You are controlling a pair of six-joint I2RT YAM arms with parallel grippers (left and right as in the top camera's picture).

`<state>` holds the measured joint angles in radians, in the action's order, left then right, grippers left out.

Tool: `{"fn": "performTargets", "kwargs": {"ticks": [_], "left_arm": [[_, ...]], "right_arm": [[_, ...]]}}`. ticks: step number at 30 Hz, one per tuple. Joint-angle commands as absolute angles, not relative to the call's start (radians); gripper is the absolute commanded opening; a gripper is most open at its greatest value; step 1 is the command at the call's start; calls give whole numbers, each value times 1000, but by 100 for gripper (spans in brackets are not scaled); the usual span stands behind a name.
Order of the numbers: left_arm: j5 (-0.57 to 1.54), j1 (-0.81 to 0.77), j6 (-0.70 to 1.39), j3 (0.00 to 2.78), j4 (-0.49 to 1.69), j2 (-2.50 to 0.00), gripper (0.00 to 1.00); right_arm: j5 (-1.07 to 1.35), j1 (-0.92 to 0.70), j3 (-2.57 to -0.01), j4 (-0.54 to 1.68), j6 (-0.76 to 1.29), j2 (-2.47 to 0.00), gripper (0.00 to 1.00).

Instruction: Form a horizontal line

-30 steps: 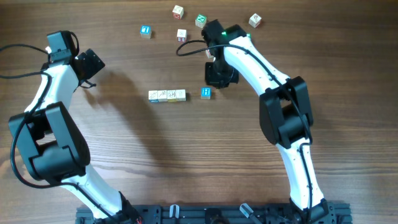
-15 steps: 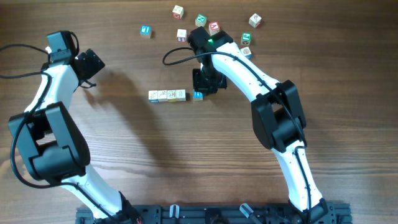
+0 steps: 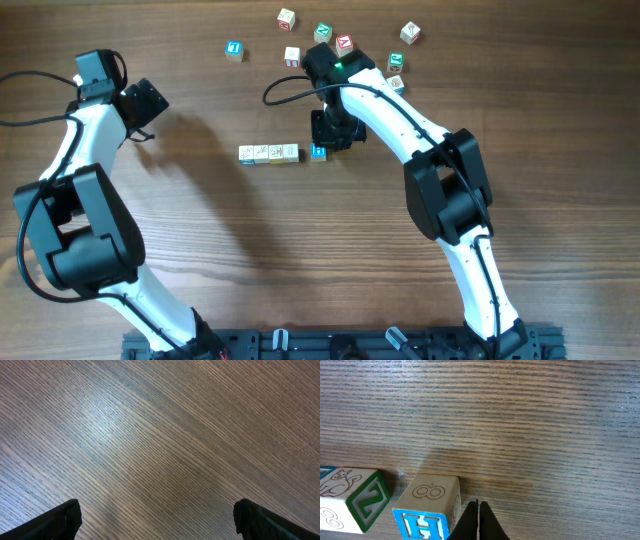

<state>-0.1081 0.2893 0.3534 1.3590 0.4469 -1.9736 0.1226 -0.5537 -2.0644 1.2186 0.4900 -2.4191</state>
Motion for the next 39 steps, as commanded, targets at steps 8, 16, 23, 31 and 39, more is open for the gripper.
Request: {"fn": "performTargets", "kwargs": {"ticks": [8, 16, 23, 31, 39], "left_arm": [[-118, 292, 348, 1359, 445, -1980, 100], [-118, 292, 348, 1359, 445, -1980, 100], [-118, 292, 348, 1359, 445, -1980, 100], [-118, 292, 348, 1359, 445, -1980, 100], [-118, 292, 348, 1359, 445, -1980, 100]], "right_arm": [[183, -551, -2066, 1189, 448, -2431, 4], [262, -553, -2066, 1189, 482, -2431, 4], [262, -553, -2066, 1187, 527, -2431, 4], [288, -553, -2066, 1182, 609, -2431, 4], [291, -553, -2066, 1168, 601, -2431, 4]]}}
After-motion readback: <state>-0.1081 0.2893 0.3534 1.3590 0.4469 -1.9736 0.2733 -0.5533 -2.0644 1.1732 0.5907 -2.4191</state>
